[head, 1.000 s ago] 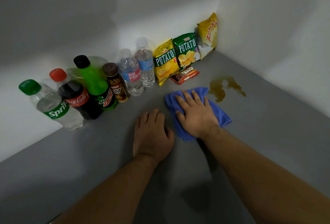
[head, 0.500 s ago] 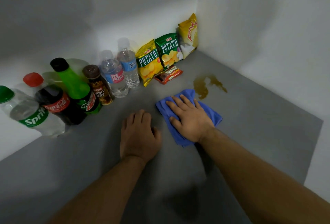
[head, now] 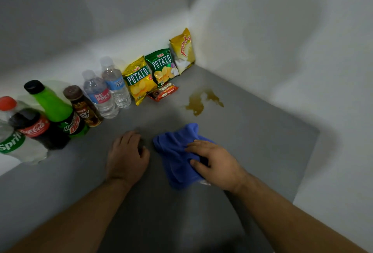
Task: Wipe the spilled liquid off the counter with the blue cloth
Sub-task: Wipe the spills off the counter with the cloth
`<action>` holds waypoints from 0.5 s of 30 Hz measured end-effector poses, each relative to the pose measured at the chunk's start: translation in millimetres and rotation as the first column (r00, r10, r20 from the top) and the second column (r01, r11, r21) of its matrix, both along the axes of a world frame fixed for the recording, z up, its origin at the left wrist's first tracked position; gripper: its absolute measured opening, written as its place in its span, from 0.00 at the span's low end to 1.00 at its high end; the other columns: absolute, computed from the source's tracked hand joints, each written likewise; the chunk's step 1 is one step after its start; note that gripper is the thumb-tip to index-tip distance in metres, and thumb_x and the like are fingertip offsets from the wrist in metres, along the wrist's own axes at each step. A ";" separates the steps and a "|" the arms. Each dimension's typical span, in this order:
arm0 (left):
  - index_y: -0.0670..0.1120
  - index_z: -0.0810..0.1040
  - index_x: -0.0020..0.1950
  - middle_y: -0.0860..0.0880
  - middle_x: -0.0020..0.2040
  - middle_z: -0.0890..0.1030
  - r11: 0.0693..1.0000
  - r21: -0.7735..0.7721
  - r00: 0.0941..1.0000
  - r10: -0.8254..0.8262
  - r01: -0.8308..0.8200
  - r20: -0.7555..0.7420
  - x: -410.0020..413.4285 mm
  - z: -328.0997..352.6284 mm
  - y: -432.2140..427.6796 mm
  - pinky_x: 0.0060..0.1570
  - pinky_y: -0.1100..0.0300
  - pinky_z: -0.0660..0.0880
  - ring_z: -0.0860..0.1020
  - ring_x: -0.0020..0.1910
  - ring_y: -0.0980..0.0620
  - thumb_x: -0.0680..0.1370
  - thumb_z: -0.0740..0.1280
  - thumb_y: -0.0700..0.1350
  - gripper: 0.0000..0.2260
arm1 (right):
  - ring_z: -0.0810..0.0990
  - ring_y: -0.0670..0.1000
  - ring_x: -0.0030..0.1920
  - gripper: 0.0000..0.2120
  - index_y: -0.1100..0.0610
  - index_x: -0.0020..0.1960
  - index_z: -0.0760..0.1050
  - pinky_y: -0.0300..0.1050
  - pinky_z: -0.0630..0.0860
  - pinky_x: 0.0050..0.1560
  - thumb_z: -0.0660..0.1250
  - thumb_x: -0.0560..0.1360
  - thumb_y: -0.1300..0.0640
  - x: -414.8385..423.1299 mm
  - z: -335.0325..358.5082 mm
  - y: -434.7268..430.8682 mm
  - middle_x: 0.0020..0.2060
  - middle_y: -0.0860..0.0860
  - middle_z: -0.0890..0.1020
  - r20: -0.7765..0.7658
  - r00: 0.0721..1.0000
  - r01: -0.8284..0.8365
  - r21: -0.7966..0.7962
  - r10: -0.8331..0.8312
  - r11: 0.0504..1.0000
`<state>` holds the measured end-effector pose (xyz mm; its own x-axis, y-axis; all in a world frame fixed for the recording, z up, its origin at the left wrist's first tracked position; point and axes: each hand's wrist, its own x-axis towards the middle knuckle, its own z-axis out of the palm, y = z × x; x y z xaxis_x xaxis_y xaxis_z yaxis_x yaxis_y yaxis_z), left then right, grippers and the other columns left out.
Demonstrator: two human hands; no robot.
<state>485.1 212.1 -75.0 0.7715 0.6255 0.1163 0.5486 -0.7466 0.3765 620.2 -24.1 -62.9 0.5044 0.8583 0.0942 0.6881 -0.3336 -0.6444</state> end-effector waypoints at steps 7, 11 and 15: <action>0.46 0.77 0.57 0.48 0.52 0.77 0.980 -0.018 0.961 -0.192 0.200 0.201 35.8 26.7 -85.5 0.49 0.51 0.75 0.75 0.51 0.47 0.76 0.67 0.45 0.10 | 0.82 0.46 0.58 0.11 0.49 0.62 0.84 0.43 0.76 0.64 0.68 0.81 0.55 35.6 16.8 -73.0 0.58 0.45 0.85 -0.027 0.977 0.210 -0.016 -0.210 0.978; 0.46 0.75 0.60 0.49 0.57 0.76 0.971 0.041 0.964 -0.240 0.237 0.118 59.7 24.8 -128.8 0.61 0.52 0.73 0.73 0.59 0.47 0.76 0.67 0.49 0.14 | 0.81 0.47 0.57 0.09 0.44 0.58 0.84 0.41 0.74 0.59 0.67 0.80 0.49 78.3 15.3 -117.7 0.56 0.43 0.85 0.059 0.909 0.416 -0.060 -0.413 0.907; 0.48 0.69 0.72 0.46 0.72 0.67 0.994 0.054 0.990 -0.090 0.096 -0.104 75.6 11.0 -148.4 0.76 0.42 0.61 0.64 0.73 0.43 0.78 0.62 0.59 0.26 | 0.82 0.55 0.57 0.11 0.47 0.60 0.83 0.47 0.77 0.57 0.67 0.80 0.47 118.2 3.3 -138.8 0.57 0.49 0.83 0.176 0.841 0.533 -0.118 -0.511 0.838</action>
